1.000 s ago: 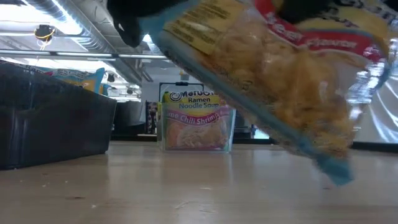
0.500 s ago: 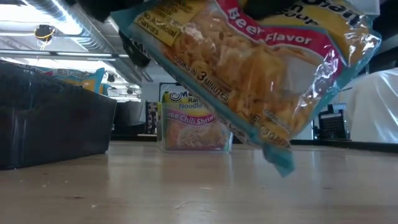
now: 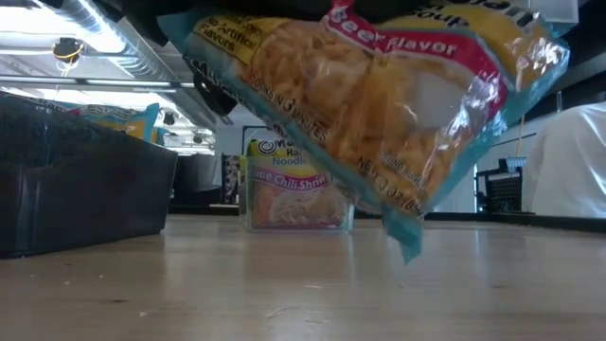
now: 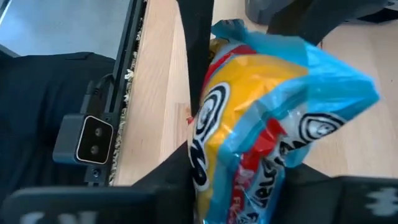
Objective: Sort Maruchan noodles
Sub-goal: Put the blue noodle pack into the black bin
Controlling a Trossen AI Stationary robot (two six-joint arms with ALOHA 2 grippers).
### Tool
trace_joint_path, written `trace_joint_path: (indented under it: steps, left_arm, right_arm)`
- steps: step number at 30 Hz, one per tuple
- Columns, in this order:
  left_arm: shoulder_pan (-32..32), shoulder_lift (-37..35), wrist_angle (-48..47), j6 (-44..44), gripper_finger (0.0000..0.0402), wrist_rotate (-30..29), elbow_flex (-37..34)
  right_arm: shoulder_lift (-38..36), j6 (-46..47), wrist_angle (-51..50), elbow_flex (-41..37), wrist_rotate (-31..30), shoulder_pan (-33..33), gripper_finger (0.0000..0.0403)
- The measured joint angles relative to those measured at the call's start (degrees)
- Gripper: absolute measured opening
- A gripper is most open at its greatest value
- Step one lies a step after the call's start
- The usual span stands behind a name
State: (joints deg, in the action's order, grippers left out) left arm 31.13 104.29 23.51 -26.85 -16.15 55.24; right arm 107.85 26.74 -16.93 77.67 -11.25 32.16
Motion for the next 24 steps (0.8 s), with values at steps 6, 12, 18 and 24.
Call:
trace_joint_path:
  steps: [6,12,18,24]
  left_arm:
    - [0.0,0.0,-0.1,0.6,0.0102,0.0,0.0]
    - [1.0,0.0,-0.3,2.8,0.0096,-1.8,0.1]
    - [3.1,0.1,-0.5,9.2,0.0096,-7.3,0.0]
    - [4.1,1.6,8.0,15.5,0.0096,-12.1,0.0]
  right_arm:
    - [-1.3,0.0,-1.8,0.0,6.1,-0.4,0.0179]
    - [-7.1,2.4,-12.4,-0.6,1.8,4.8,0.0227]
    - [-11.3,14.3,-14.0,-11.9,-10.1,12.8,0.0236]
    - [-12.5,19.2,10.4,-31.0,-20.0,16.6,0.0236]
